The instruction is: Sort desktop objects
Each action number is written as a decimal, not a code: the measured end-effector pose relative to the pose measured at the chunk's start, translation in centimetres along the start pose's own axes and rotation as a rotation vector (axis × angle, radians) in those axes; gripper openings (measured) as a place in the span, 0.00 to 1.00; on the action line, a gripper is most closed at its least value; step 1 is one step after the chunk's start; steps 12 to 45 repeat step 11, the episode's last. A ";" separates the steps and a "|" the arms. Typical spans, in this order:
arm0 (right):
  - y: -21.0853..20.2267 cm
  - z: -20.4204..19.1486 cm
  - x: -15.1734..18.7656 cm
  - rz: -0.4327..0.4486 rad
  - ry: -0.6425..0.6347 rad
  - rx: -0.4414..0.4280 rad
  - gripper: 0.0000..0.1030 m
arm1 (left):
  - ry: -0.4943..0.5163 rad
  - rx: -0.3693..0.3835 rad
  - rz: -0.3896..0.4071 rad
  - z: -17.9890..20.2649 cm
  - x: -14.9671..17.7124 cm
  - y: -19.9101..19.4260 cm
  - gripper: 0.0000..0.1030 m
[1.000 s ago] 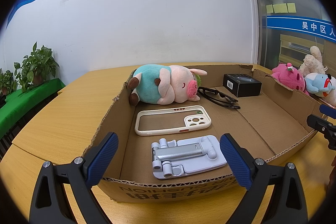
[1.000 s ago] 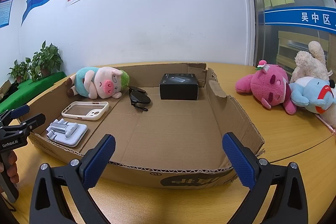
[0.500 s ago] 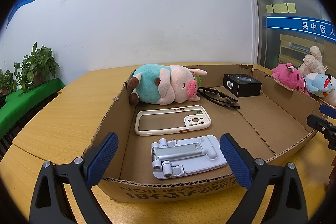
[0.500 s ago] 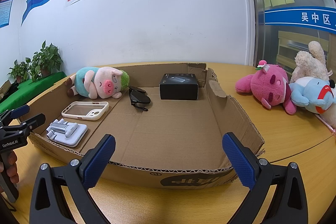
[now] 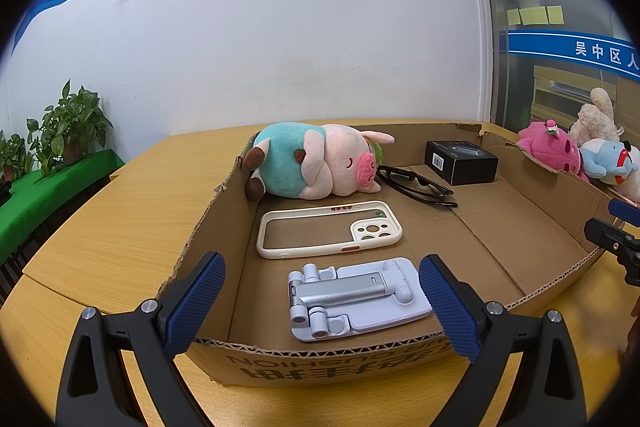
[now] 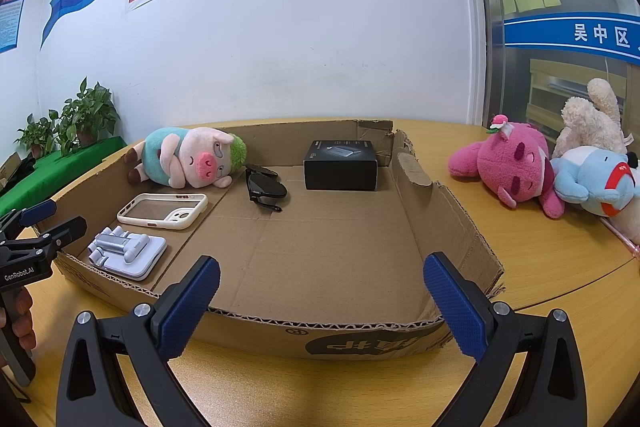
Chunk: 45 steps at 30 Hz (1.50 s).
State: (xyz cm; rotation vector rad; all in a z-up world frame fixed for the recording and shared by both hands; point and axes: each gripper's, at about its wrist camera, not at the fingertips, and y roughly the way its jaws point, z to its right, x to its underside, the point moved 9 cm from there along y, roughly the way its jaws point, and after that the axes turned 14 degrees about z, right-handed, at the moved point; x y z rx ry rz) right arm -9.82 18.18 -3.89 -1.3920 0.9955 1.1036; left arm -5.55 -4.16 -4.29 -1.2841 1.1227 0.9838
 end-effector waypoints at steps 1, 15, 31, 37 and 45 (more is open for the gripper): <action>0.0 0.0 0.0 0.000 0.000 0.000 1.00 | 0.000 0.000 0.000 0.0 0.0 0.0 0.94; 0.0 0.0 0.0 0.000 0.000 0.000 1.00 | 0.001 0.000 0.000 0.0 0.0 0.0 0.95; 0.0 0.0 0.0 0.000 0.000 0.000 1.00 | 0.001 0.000 0.000 0.0 0.0 0.0 0.95; 0.0 0.0 0.0 0.000 0.000 0.000 1.00 | 0.001 0.000 0.000 0.0 0.0 0.0 0.95; 0.0 0.0 0.0 0.000 0.000 0.000 1.00 | 0.001 0.000 0.000 0.0 0.0 0.0 0.95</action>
